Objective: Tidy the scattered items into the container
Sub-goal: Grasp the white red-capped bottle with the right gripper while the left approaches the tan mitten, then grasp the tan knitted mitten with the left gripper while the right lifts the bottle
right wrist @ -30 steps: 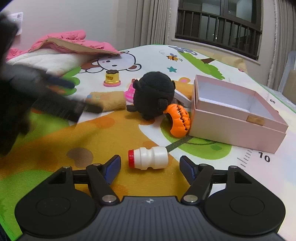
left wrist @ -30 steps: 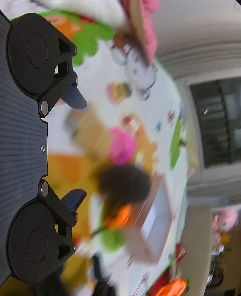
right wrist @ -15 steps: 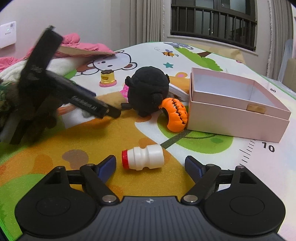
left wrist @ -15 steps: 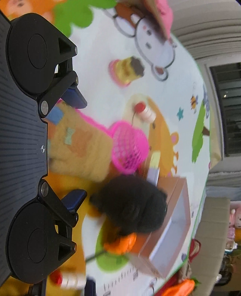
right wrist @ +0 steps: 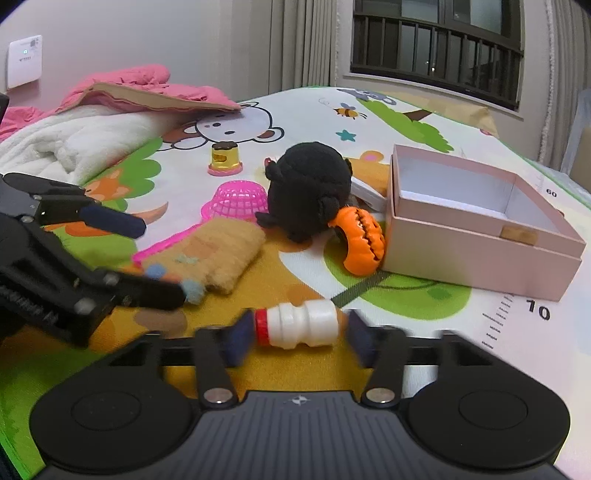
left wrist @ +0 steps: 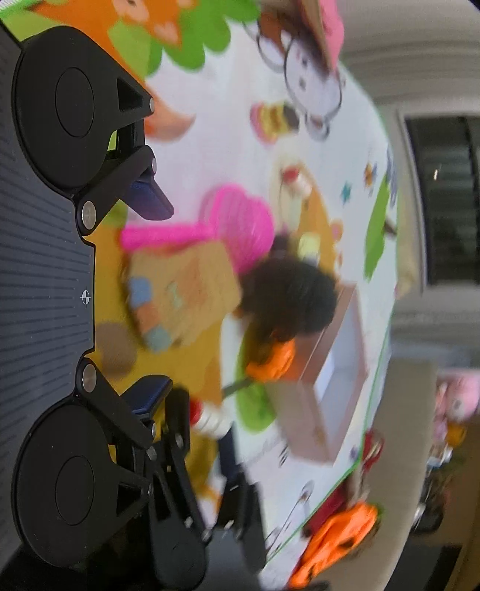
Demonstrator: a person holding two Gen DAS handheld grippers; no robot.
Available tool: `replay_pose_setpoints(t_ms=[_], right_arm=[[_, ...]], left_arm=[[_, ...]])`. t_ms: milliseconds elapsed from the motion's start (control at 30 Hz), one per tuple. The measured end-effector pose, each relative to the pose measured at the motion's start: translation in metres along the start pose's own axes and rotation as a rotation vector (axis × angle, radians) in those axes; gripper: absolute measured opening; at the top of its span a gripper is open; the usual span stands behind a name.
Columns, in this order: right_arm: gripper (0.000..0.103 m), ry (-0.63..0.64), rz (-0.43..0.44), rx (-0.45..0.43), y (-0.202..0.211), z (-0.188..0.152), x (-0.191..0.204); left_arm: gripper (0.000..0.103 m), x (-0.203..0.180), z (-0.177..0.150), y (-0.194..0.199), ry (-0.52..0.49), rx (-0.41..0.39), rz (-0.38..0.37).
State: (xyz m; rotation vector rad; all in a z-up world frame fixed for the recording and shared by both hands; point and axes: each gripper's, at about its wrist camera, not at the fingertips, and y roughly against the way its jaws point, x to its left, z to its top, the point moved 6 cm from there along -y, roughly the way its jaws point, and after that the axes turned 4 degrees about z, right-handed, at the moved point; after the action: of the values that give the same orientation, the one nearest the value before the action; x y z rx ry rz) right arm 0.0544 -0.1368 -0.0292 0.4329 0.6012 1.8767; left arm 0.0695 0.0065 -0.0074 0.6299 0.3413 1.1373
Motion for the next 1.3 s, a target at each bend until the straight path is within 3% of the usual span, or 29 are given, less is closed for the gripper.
replay_pose_setpoints(t_ms=[200, 367, 467, 533, 700, 867, 967, 1100, 1133, 1200, 1300], right_arm=[[0.044, -0.003, -0.023, -0.027, 0.026, 0.0, -0.007], [0.044, -0.006, -0.041, -0.026, 0.041, -0.01, -0.015], [0.044, -0.022, -0.059, -0.013, 0.044, -0.018, -0.022], [0.044, -0.041, -0.069, -0.004, 0.043, -0.022, -0.026], [0.044, -0.046, -0.065, -0.008, 0.044, -0.025, -0.025], [0.044, -0.014, -0.055, -0.006, 0.042, -0.026, -0.016], [0.044, 0.003, -0.066, 0.001, 0.039, -0.029, -0.013], [0.044, 0.003, -0.064, -0.002, 0.045, -0.028, -0.013], [0.044, 0.003, -0.064, -0.003, 0.047, -0.028, -0.014], [0.044, 0.001, -0.062, -0.003, 0.05, -0.03, -0.016], [0.044, -0.004, -0.06, -0.001, 0.052, -0.032, -0.017]], left_arm=[[0.093, -0.006, 0.006, -0.017, 0.061, 0.014, 0.051], [0.087, -0.042, 0.001, -0.018, -0.016, 0.03, -0.041], [0.096, -0.041, -0.006, -0.021, -0.007, 0.05, -0.057], [0.097, -0.031, -0.009, -0.023, 0.013, 0.065, -0.036], [0.1, 0.004, -0.003, -0.025, 0.031, 0.062, 0.15], [0.1, -0.001, 0.004, -0.02, 0.101, 0.056, 0.03], [0.1, -0.015, 0.008, -0.035, 0.07, 0.074, 0.081], [0.099, -0.014, 0.016, -0.059, 0.108, 0.099, 0.144], [0.097, -0.013, 0.018, -0.06, 0.112, 0.099, 0.148], [0.076, -0.013, 0.02, -0.059, 0.11, 0.091, 0.155], [0.07, -0.013, 0.02, -0.051, 0.102, 0.084, 0.152]])
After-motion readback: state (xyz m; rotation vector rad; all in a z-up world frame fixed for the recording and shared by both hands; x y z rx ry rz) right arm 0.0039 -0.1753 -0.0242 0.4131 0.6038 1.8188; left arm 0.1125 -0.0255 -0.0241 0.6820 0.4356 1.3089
